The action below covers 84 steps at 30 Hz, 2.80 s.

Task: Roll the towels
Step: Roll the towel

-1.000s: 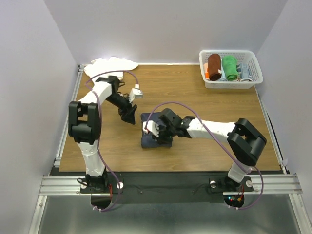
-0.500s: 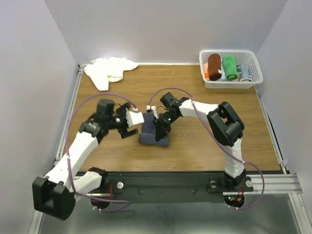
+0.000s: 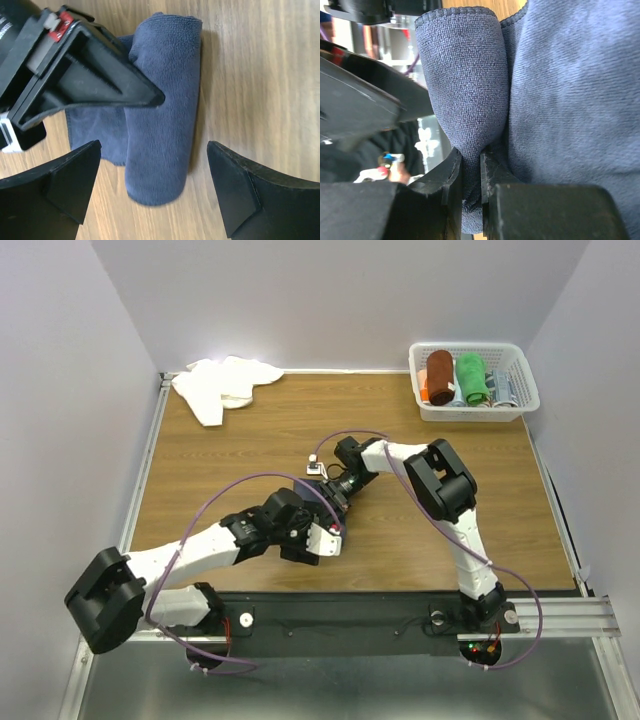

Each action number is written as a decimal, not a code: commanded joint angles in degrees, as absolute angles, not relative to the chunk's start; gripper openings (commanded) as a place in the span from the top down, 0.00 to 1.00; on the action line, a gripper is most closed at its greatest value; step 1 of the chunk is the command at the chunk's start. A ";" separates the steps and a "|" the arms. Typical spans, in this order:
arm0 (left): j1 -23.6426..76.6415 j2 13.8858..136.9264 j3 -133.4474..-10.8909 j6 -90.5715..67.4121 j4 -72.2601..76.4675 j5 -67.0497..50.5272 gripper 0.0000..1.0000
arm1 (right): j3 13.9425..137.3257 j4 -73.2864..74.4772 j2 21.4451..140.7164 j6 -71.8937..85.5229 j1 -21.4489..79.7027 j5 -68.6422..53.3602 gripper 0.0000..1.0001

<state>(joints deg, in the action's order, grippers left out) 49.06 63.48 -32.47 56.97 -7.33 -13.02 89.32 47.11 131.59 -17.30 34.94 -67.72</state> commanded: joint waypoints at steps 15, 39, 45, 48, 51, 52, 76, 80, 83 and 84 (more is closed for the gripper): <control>50.80 75.58 -38.23 55.99 -15.45 -17.40 0.91 | 94.83 52.65 130.61 -18.02 29.71 -62.15 0.61; 28.04 115.30 -76.78 60.46 -50.09 -43.77 0.82 | 82.80 45.45 93.00 -23.46 26.00 -36.84 0.14; 26.63 125.84 -86.20 63.19 -58.43 -43.95 0.78 | 77.80 37.20 92.72 -26.10 41.01 -20.41 0.15; 26.28 127.79 -87.80 63.54 -58.80 -43.42 0.77 | 73.41 30.53 93.42 -27.77 47.17 -12.32 0.14; 25.93 128.93 -88.76 63.55 -58.71 -43.42 0.75 | 70.67 24.72 94.83 -30.49 50.79 -7.32 0.14; 25.84 129.11 -89.03 63.54 -58.80 -43.77 0.75 | 69.36 23.57 95.53 -31.02 52.89 -6.51 0.14; 16.28 111.56 -84.64 62.31 -55.55 -51.85 0.25 | 59.85 24.69 98.26 -31.47 52.75 -19.67 0.99; 12.05 104.69 -81.31 61.00 -53.10 -52.82 0.17 | 63.27 28.56 100.45 -28.74 48.79 -29.58 0.99; 9.24 98.02 -76.48 57.59 -47.50 -51.51 0.16 | 66.87 31.72 103.88 -27.34 45.36 -35.31 0.99; 8.79 96.17 -73.25 56.87 -45.63 -50.81 0.16 | 67.67 32.77 104.76 -26.90 44.48 -38.64 0.99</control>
<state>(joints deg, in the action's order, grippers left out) 10.07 104.03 -78.85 59.81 -51.81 -51.53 64.40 23.77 101.12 -30.46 47.42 -25.74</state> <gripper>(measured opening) 0.833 0.245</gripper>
